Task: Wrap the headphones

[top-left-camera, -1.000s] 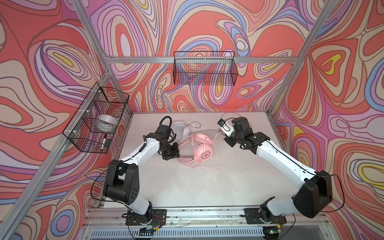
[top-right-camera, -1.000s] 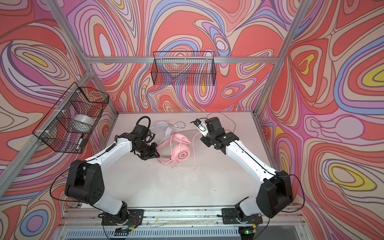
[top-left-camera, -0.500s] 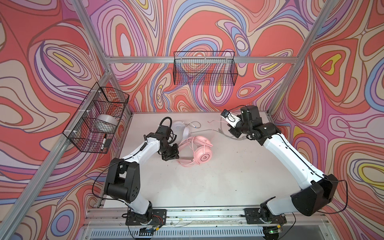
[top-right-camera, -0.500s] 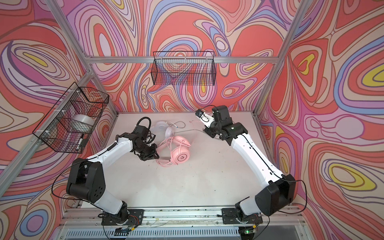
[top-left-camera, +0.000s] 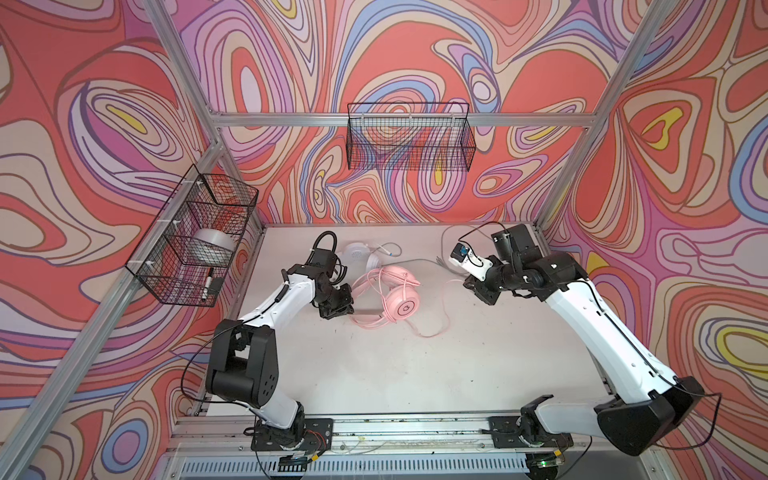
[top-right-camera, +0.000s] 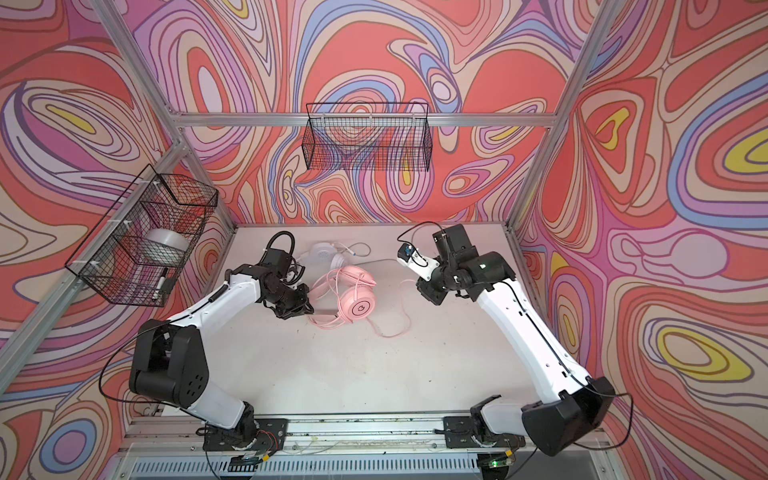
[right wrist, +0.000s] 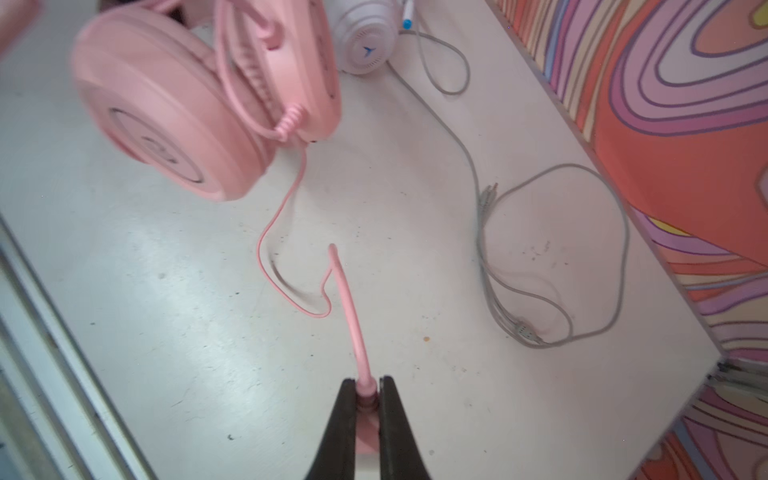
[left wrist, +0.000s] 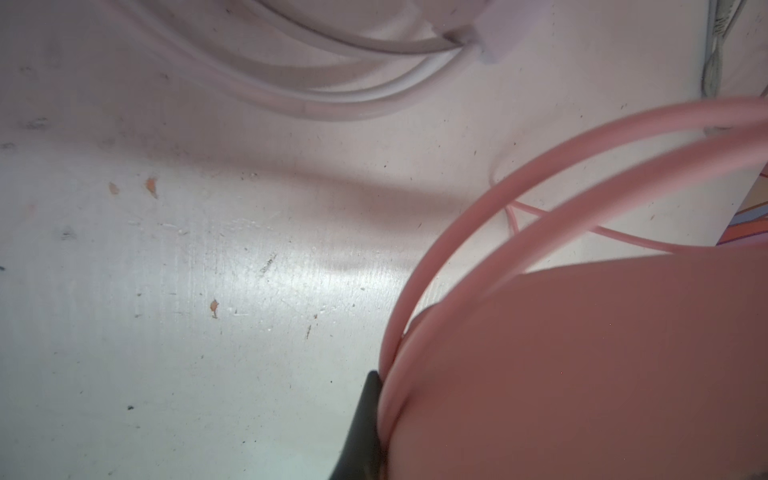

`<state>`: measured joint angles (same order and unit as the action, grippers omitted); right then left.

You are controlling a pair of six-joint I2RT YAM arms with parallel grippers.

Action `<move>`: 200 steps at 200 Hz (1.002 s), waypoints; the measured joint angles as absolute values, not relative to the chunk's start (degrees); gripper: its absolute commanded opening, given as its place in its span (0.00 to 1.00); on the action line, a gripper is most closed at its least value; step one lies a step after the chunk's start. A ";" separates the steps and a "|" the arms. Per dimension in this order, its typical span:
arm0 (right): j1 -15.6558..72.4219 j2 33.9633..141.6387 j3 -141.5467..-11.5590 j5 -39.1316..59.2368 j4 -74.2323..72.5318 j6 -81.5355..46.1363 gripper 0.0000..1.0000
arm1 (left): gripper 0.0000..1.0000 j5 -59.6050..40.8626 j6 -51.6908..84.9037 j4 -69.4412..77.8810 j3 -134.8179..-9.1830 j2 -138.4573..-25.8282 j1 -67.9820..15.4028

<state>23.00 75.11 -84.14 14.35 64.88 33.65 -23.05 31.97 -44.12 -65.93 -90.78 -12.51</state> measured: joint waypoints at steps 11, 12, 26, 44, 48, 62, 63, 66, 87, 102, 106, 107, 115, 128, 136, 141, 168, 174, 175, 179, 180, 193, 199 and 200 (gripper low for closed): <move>23.77 74.76 -84.25 17.82 66.57 33.67 0.00 | 0.00 -22.28 32.12 -44.49 -66.92 -90.85 -12.43; 23.83 74.76 -84.27 18.11 66.63 33.65 0.00 | 0.00 -22.22 32.12 -44.49 -67.00 -90.85 -12.43; 25.28 75.05 -84.42 22.02 67.90 33.80 0.00 | 0.00 -21.08 32.18 -44.82 -68.47 -91.05 -12.43; 27.09 75.90 -85.03 26.20 68.69 34.24 0.00 | 0.00 -19.27 32.21 -45.43 -70.63 -91.74 -12.38; 27.49 76.16 -85.30 26.98 68.66 34.33 0.00 | 0.00 -18.83 32.21 -45.52 -71.05 -91.98 -12.38; 29.02 77.08 -86.41 29.76 68.31 34.74 0.00 | 0.00 -17.50 32.18 -46.06 -72.38 -92.73 -12.38; 29.10 77.12 -86.48 29.91 68.23 34.76 0.00 | 0.00 -17.43 32.18 -46.09 -72.44 -92.77 -12.38; 29.45 77.36 -86.74 30.52 67.92 34.89 0.00 | 0.00 -17.17 32.18 -46.19 -72.69 -92.95 -12.38; 31.62 78.78 -88.18 33.58 64.47 34.94 0.00 | 0.00 -15.75 32.14 -46.83 -73.63 -93.95 -12.67; 32.62 80.01 -88.95 34.76 61.39 34.41 0.00 | 0.00 -14.68 32.01 -47.70 -74.02 -94.61 -13.26; 32.75 80.42 -89.19 34.83 60.31 34.02 0.00 | 0.00 -14.39 31.90 -47.92 -74.11 -94.74 -13.54; 32.77 80.51 -89.21 34.83 60.12 33.95 0.00 | 0.00 -14.24 31.83 -48.01 -74.13 -94.78 -13.63; 32.84 81.32 -89.56 34.57 57.89 33.19 0.00 | 0.00 -13.76 31.48 -48.38 -74.22 -94.94 -14.22; 32.84 82.96 -90.35 33.10 54.74 31.75 0.00 | 0.00 -13.19 30.83 -49.10 -74.26 -94.96 -15.22; 32.82 84.18 -91.09 31.70 53.01 30.89 0.00 | 0.00 -12.93 30.15 -49.56 -74.26 -94.96 -15.81; 32.82 85.10 -91.68 30.61 52.01 30.39 0.00 | 0.00 -12.73 29.85 -49.82 -74.26 -94.96 -16.12; 32.82 89.80 -94.72 24.71 47.72 28.40 0.00 | 0.00 -11.75 27.49 -51.40 -74.26 -94.96 -17.72; 32.80 90.91 -95.48 23.35 46.89 28.08 0.00 | 0.00 -11.55 27.05 -51.64 -74.26 -94.96 -17.98; 32.80 91.05 -95.59 23.20 46.83 28.08 0.00 | 0.00 -11.51 26.96 -51.66 -74.26 -94.96 -18.02; 32.71 91.74 -96.07 22.28 46.33 27.88 0.00 | 0.00 -11.42 26.59 -51.83 -74.26 -94.96 -18.15; 32.69 91.88 -96.18 22.11 46.22 27.86 0.00 | 0.00 -11.33 26.50 -51.88 -74.26 -94.96 -18.22; 32.32 93.80 -97.32 19.51 44.56 27.18 0.00 | 0.00 -11.00 25.58 -52.51 -74.26 -94.94 -18.57; 31.90 94.61 -97.78 18.48 43.81 26.74 0.00 | 0.00 -10.79 25.17 -52.77 -74.26 -94.91 -18.70; 31.81 94.72 -97.82 18.39 43.68 26.63 0.00 | 0.00 -10.74 25.10 -52.84 -74.26 -94.91 -18.70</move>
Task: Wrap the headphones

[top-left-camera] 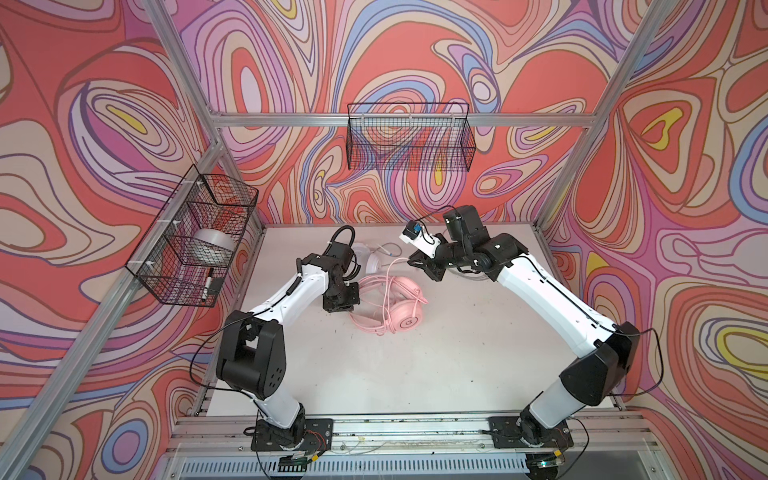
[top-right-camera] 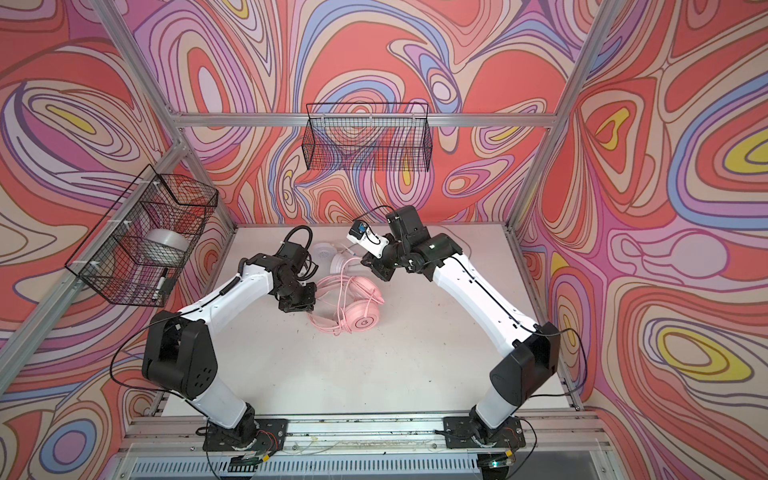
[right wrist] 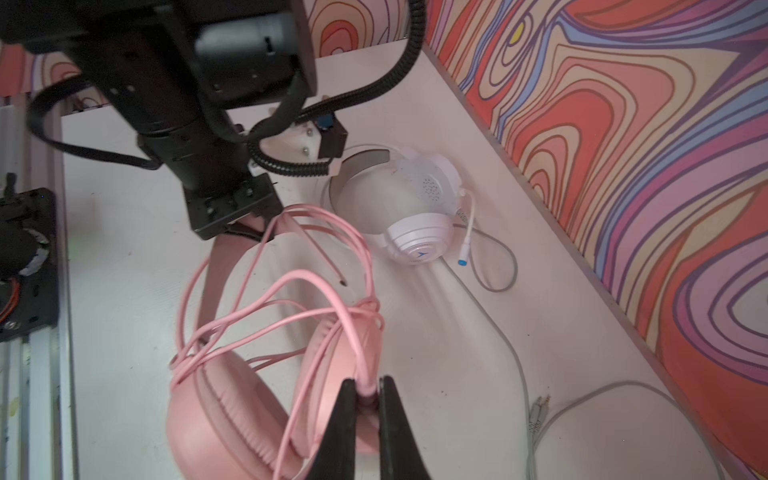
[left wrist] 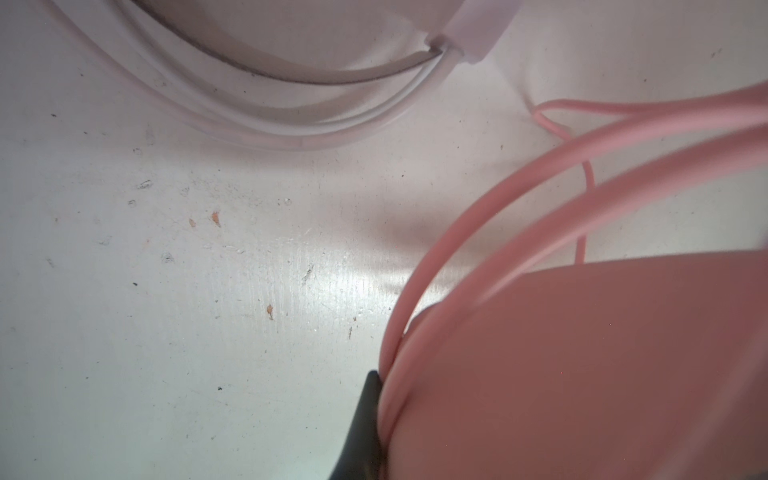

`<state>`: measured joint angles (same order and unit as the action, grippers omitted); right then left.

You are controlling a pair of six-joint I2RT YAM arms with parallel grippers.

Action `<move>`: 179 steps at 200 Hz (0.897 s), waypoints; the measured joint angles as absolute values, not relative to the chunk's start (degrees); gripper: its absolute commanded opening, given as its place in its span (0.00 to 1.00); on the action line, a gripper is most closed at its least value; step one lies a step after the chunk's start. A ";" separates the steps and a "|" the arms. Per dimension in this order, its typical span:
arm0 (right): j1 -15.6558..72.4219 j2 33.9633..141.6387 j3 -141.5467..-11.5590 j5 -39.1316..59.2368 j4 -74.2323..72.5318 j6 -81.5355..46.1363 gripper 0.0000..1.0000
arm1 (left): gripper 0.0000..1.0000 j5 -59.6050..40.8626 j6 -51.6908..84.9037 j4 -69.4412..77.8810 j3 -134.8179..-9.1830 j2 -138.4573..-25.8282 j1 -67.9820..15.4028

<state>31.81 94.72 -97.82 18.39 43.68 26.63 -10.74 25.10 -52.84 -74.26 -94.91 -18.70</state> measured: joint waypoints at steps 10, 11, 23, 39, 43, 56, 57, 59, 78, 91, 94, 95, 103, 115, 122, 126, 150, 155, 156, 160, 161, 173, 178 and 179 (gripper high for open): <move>30.68 95.85 -98.43 17.30 42.76 25.76 0.00 | 0.00 -10.44 24.58 -53.17 -74.24 -94.74 -18.72; 30.46 96.03 -98.54 17.04 42.65 25.65 0.00 | 0.00 -10.44 24.53 -53.19 -74.24 -94.72 -18.72; 28.40 97.21 -99.31 15.88 41.82 24.71 0.00 | 0.00 -10.28 23.81 -53.47 -74.13 -94.11 -18.72; 26.13 98.59 -100.49 14.59 41.01 23.97 0.00 | 0.00 -10.22 22.79 -54.13 -74.08 -93.01 -18.72; 25.61 98.96 -100.75 14.26 40.66 23.79 0.00 | 0.00 -10.22 22.46 -54.33 -74.08 -92.75 -18.72; 24.40 100.12 -101.69 13.23 40.07 22.87 0.00 | 0.00 -10.24 21.45 -54.87 -74.08 -92.18 -18.83; 24.36 100.18 -101.75 13.19 40.03 22.81 0.00 | 0.00 -10.24 21.39 -54.89 -74.08 -92.16 -18.83; 24.25 100.38 -101.93 12.93 39.94 22.72 0.00 | 0.00 -10.24 21.26 -54.94 -74.08 -92.12 -18.83; 23.05 102.65 -103.35 11.86 39.09 20.86 0.00 | 0.00 -10.41 19.62 -55.81 -74.08 -91.96 -18.96; 22.02 104.31 -103.61 11.09 38.30 19.49 0.00 | 0.00 -10.48 18.59 -56.42 -74.08 -91.92 -19.09; 21.74 104.66 -103.63 10.94 38.20 19.27 0.00 | 0.00 -10.50 18.33 -56.58 -74.08 -91.90 -19.14; 21.54 104.90 -103.66 10.90 38.17 19.07 0.00 | 0.00 -10.52 18.22 -56.60 -74.08 -91.90 -19.14; 20.60 106.08 -103.92 10.35 38.15 18.28 0.00 | 0.00 -10.72 17.61 -56.93 -74.08 -91.77 -19.18; 19.05 108.42 -104.84 9.06 38.20 17.30 0.00 | 0.00 -11.35 16.47 -57.36 -74.08 -91.33 -19.20; 18.35 109.93 -105.47 8.19 38.26 16.78 0.00 | 0.00 -11.84 15.97 -57.45 -74.02 -90.89 -19.20; 18.02 110.74 -105.86 7.55 38.35 16.49 0.00 | 0.00 -12.14 15.59 -57.45 -73.95 -90.59 -19.20; 16.53 115.68 -107.48 3.46 39.46 15.00 0.00 | 0.00 -13.74 13.93 -57.67 -73.71 -88.51 -19.20; 16.43 116.46 -107.48 2.57 39.83 14.72 0.00 | 0.00 -14.06 13.52 -57.80 -73.71 -88.14 -19.20; 16.40 116.57 -107.48 2.42 39.90 14.63 0.00 | 0.00 -14.11 13.45 -57.82 -73.71 -88.12 -19.20; 16.38 117.14 -107.46 1.89 40.23 14.48 0.00 | 0.00 -14.33 13.19 -57.95 -73.71 -87.85 -19.20; 16.34 117.32 -107.42 1.56 40.32 14.37 0.00 | 0.00 -14.37 13.13 -57.95 -73.71 -87.81 -19.20; 16.14 118.41 -106.91 -0.01 40.97 13.85 0.00 | 0.00 -14.81 12.40 -58.35 -73.71 -87.44 -19.20; 16.14 118.63 -106.67 -0.54 41.21 13.78 0.00 | 0.00 -14.94 12.16 -58.48 -73.71 -87.37 -19.20; 16.14 118.67 -106.61 -0.64 41.25 13.76 0.00 | 0.00 -14.96 12.16 -58.52 -73.71 -87.35 -19.20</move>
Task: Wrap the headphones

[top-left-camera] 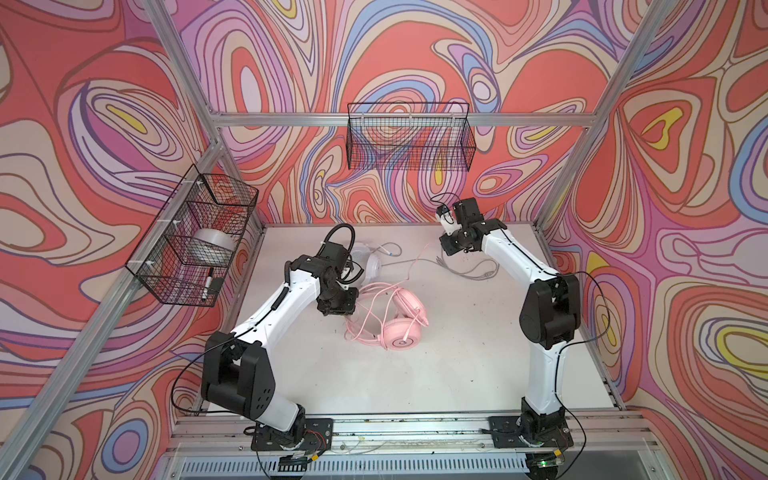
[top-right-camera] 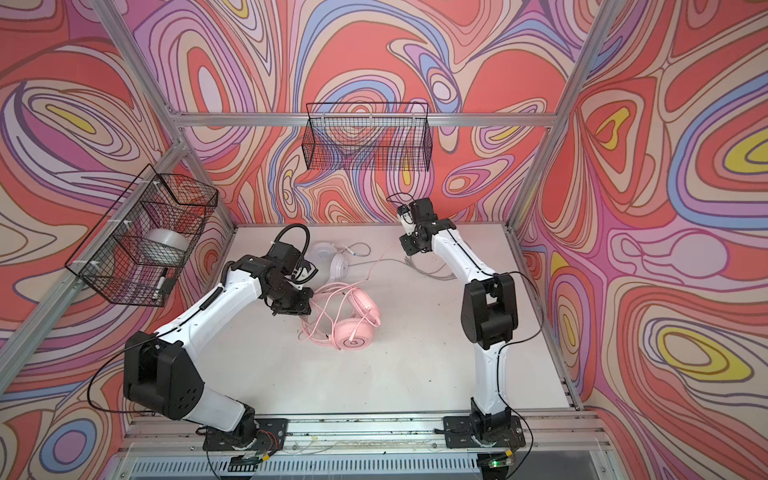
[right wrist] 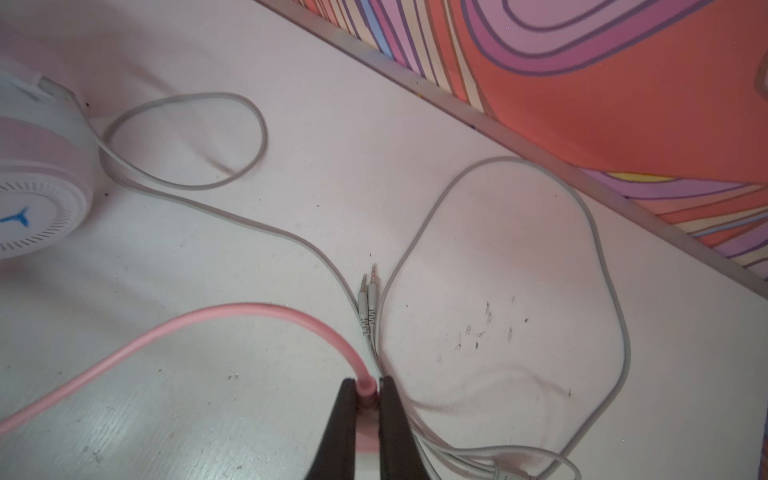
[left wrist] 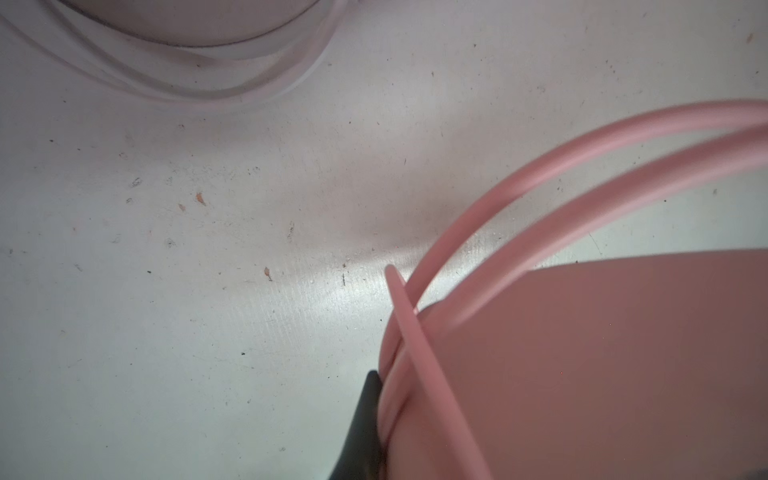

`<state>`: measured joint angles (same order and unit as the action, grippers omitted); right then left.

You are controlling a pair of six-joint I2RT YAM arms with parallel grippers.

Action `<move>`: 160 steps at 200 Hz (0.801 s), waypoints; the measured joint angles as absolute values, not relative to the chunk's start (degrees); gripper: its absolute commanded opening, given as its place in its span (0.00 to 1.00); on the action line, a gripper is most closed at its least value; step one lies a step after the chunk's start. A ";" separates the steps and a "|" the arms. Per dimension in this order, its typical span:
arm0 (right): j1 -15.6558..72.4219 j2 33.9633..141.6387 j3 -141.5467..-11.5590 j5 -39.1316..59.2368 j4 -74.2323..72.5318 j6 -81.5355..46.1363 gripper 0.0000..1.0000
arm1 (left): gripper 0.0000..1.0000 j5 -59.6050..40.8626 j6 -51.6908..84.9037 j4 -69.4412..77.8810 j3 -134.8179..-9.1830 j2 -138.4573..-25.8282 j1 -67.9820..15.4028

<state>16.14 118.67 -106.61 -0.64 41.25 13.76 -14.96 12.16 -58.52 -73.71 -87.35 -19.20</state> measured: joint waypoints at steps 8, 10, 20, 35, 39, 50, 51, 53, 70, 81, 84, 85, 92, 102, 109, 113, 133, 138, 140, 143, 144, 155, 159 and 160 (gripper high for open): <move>16.12 118.76 -105.91 -1.37 41.45 13.63 0.00 | 0.00 -15.05 11.75 -58.74 -73.71 -87.29 -19.20; 16.12 118.76 -105.65 -1.58 41.45 13.63 0.00 | 0.00 -15.07 11.73 -58.76 -73.71 -87.29 -19.20; 16.12 118.72 -104.64 -2.00 41.52 13.56 0.00 | 0.00 -15.11 11.46 -58.89 -73.71 -87.29 -19.20; 16.10 118.63 -102.50 -1.80 41.12 13.41 0.00 | 0.00 -15.11 11.38 -58.96 -73.71 -87.29 -19.20; 16.08 118.61 -101.91 -1.52 41.10 13.37 0.00 | 0.00 -15.09 11.51 -58.96 -73.71 -87.29 -19.20; 16.08 118.39 -100.33 -0.25 41.10 13.10 0.00 | 0.00 -15.05 11.88 -58.96 -73.71 -87.31 -19.20; 16.08 118.37 -100.20 -0.14 41.10 13.10 0.00 | 0.00 -15.03 11.99 -58.96 -73.71 -87.31 -19.20; 16.08 118.30 -99.98 0.05 41.08 13.06 0.00 | 0.00 -15.03 12.08 -58.96 -73.71 -87.33 -19.20; 16.08 116.62 -97.10 2.13 40.16 12.51 0.00 | 0.00 -14.85 12.93 -58.96 -73.71 -87.72 -19.20; 16.08 114.34 -94.76 3.25 39.03 12.29 0.00 | 0.00 -14.28 13.61 -58.98 -73.73 -88.20 -19.20; 16.08 113.40 -94.02 3.40 38.61 12.29 0.00 | 0.00 -13.91 13.85 -58.98 -73.76 -88.38 -19.20; 16.08 113.16 -93.82 3.49 38.48 12.29 0.00 | 0.00 -13.78 13.91 -59.00 -73.76 -88.42 -19.20; 16.08 110.91 -91.94 3.92 37.06 12.32 0.00 | 0.00 -12.84 14.37 -59.13 -73.82 -88.92 -19.20; 16.08 107.04 -88.88 4.67 34.39 12.36 0.00 | 0.00 -11.53 14.98 -59.31 -73.89 -89.58 -19.27; 16.08 103.57 -86.24 5.54 32.16 12.47 0.00 | 0.00 -10.66 15.38 -59.44 -73.89 -90.11 -19.27; 16.08 101.62 -84.93 6.15 31.14 12.58 0.00 | 0.00 -10.22 15.64 -59.53 -73.89 -90.37 -19.27; 16.08 92.92 -80.75 9.80 26.20 13.21 0.00 | 0.00 -8.40 16.58 -59.92 -73.93 -91.22 -19.25; 16.08 90.94 -80.12 10.81 24.77 13.41 0.00 | 0.00 -8.01 16.69 -60.05 -74.00 -91.35 -19.25; 16.08 90.21 -79.88 11.27 24.12 13.43 0.00 | 0.00 -7.79 16.75 -60.10 -74.02 -91.42 -19.27; 16.08 89.45 -79.68 11.70 23.55 13.50 0.00 | 0.00 -7.62 16.78 -60.14 -74.06 -91.53 -19.27; 16.08 88.95 -79.55 12.01 23.11 13.54 0.00 | 0.00 -7.49 16.84 -60.16 -74.11 -91.59 -19.27; 16.08 86.21 -79.00 14.24 20.97 13.87 0.00 | 0.00 -6.72 17.12 -60.27 -74.30 -91.92 -19.27; 16.08 85.32 -78.85 15.25 20.23 14.00 0.00 | 0.00 -6.31 17.26 -60.31 -74.37 -92.03 -19.27; 16.08 85.06 -78.76 15.64 19.92 14.04 0.00 | 0.00 -6.26 17.26 -60.34 -74.39 -92.05 -19.27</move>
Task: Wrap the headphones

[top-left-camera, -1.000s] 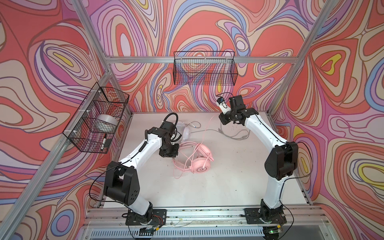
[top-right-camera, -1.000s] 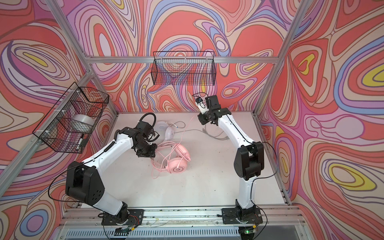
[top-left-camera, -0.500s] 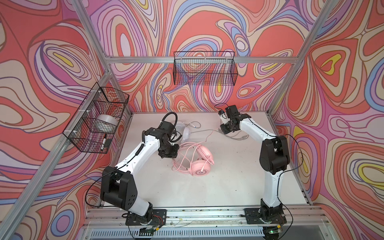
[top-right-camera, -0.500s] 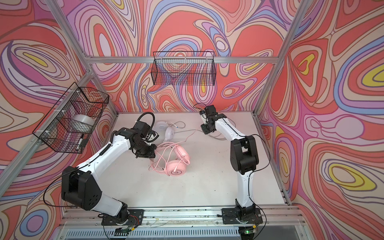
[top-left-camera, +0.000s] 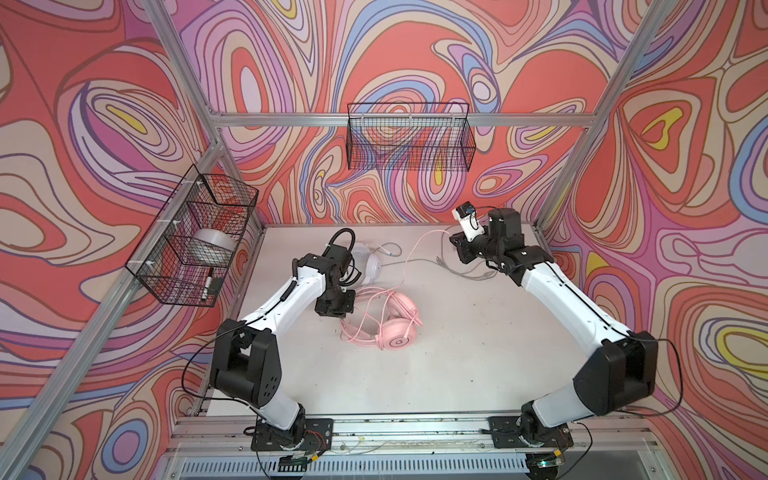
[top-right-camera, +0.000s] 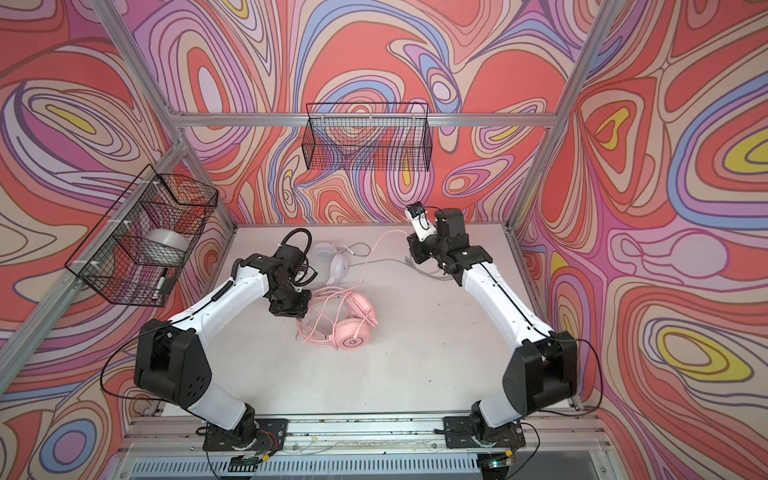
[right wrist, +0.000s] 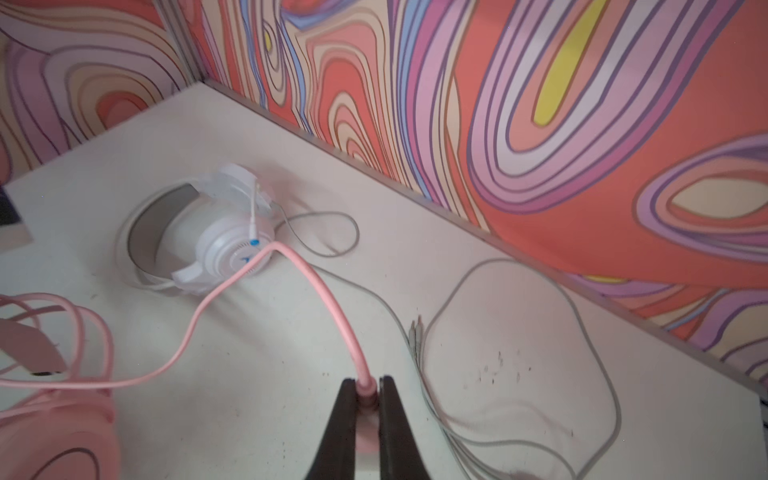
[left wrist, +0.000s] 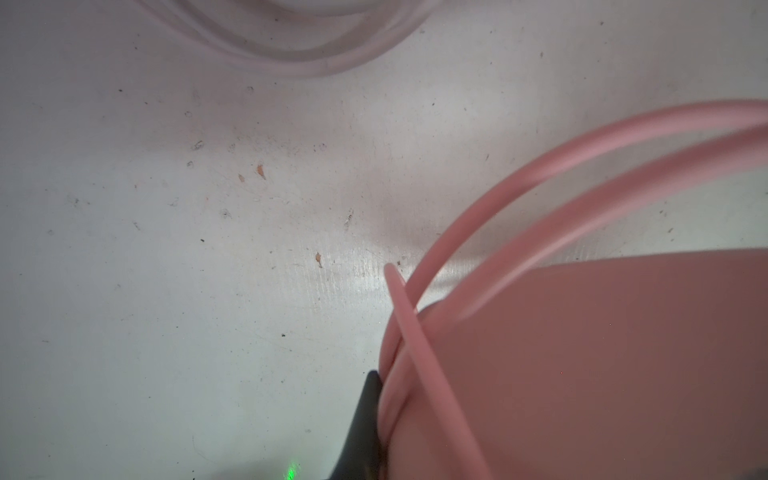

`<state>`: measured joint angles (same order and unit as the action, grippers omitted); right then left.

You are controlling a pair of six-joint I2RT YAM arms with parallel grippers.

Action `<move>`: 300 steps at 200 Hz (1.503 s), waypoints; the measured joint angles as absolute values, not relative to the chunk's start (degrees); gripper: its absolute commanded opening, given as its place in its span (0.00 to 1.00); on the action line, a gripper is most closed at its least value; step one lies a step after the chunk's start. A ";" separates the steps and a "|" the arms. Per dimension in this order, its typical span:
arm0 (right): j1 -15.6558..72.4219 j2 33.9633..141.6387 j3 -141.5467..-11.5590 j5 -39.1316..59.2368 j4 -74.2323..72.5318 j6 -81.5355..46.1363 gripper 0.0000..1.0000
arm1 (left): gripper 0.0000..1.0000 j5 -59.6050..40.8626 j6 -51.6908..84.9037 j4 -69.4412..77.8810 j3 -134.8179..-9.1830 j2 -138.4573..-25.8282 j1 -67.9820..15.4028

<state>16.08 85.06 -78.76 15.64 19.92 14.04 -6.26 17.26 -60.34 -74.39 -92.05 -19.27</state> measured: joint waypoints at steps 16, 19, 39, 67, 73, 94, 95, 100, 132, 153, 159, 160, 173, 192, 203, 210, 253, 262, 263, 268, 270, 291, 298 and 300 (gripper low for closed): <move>16.08 82.11 -77.62 20.45 17.74 14.52 0.00 | 0.00 -4.58 18.15 -60.45 -74.67 -92.58 -19.27; 16.08 81.65 -77.30 21.32 17.39 14.59 0.00 | 0.00 -4.19 18.41 -60.47 -74.74 -92.68 -19.27; 16.10 78.04 -74.02 28.88 15.88 15.55 0.00 | 0.00 -2.55 19.88 -60.42 -75.00 -93.12 -19.27; 16.23 74.30 -70.87 35.38 18.44 18.50 0.00 | 0.00 -2.09 22.26 -60.20 -75.02 -93.60 -19.27; 16.23 73.52 -70.30 35.99 19.68 19.38 0.00 | 0.00 -2.11 22.74 -60.16 -75.07 -93.67 -19.27; 16.23 70.65 -67.88 36.53 24.97 22.59 0.00 | 0.00 -2.50 24.14 -59.96 -75.72 -94.00 -19.25; 16.23 70.54 -67.79 36.53 25.17 22.68 0.00 | 0.00 -2.52 24.18 -59.96 -75.77 -94.00 -19.25; 16.23 69.71 -67.13 36.21 26.76 23.46 0.00 | 0.00 -2.63 24.43 -59.94 -76.05 -94.13 -19.25; 16.32 65.71 -63.44 28.64 33.91 26.11 0.00 | 0.00 -3.88 25.82 -58.65 -77.03 -94.28 -19.25; 16.32 64.82 -60.75 19.18 35.11 25.85 0.00 | 0.00 -5.26 25.96 -58.15 -77.08 -94.28 -19.25; 16.32 64.88 -60.01 16.82 35.27 25.61 0.00 | 0.00 -5.58 25.89 -58.04 -77.08 -94.28 -19.25; 16.32 64.90 -59.92 16.47 35.27 25.58 0.00 | 0.00 -5.63 25.87 -58.04 -77.08 -94.28 -19.25; 16.32 65.58 -58.39 11.20 35.90 24.71 0.00 | 0.00 -6.02 25.67 -58.02 -77.08 -94.28 -19.25; 16.32 66.32 -56.40 7.18 36.69 23.31 0.00 | 0.00 -5.93 25.28 -58.08 -77.08 -94.28 -19.18; 16.32 65.89 -54.92 7.22 36.91 22.83 0.00 | 0.00 -5.82 25.15 -58.13 -77.08 -94.28 -19.05; 16.32 64.95 -53.63 8.14 36.75 22.68 0.00 | 0.00 -5.74 25.15 -58.13 -77.08 -94.28 -18.76; 16.32 50.57 -46.09 17.58 29.61 20.29 0.00 | 0.00 -4.36 25.17 -58.26 -77.08 -94.72 -17.52; 16.32 49.93 -46.94 20.03 27.35 19.75 0.00 | 0.00 -4.27 25.17 -58.26 -77.08 -95.13 -17.54; 16.32 49.93 -47.03 20.25 27.18 19.70 0.00 | 0.00 -4.27 25.17 -58.26 -77.08 -95.18 -17.54; 16.32 50.13 -47.70 21.50 26.13 19.33 0.00 | 0.00 -4.21 25.17 -58.28 -77.08 -95.48 -17.54; 16.32 50.30 -48.10 22.09 25.69 19.22 0.00 | 0.00 -4.19 25.17 -58.28 -77.08 -95.55 -17.54; 16.32 53.67 -51.68 27.59 22.39 18.28 0.00 | 0.00 -3.55 25.21 -58.28 -77.08 -96.55 -17.63; 16.32 54.65 -52.49 29.12 21.69 18.13 0.00 | 0.00 -3.20 25.28 -58.30 -77.08 -96.75 -17.63; 16.32 54.96 -52.75 29.69 21.47 18.06 0.00 | 0.00 -3.11 25.30 -58.30 -77.08 -96.77 -17.63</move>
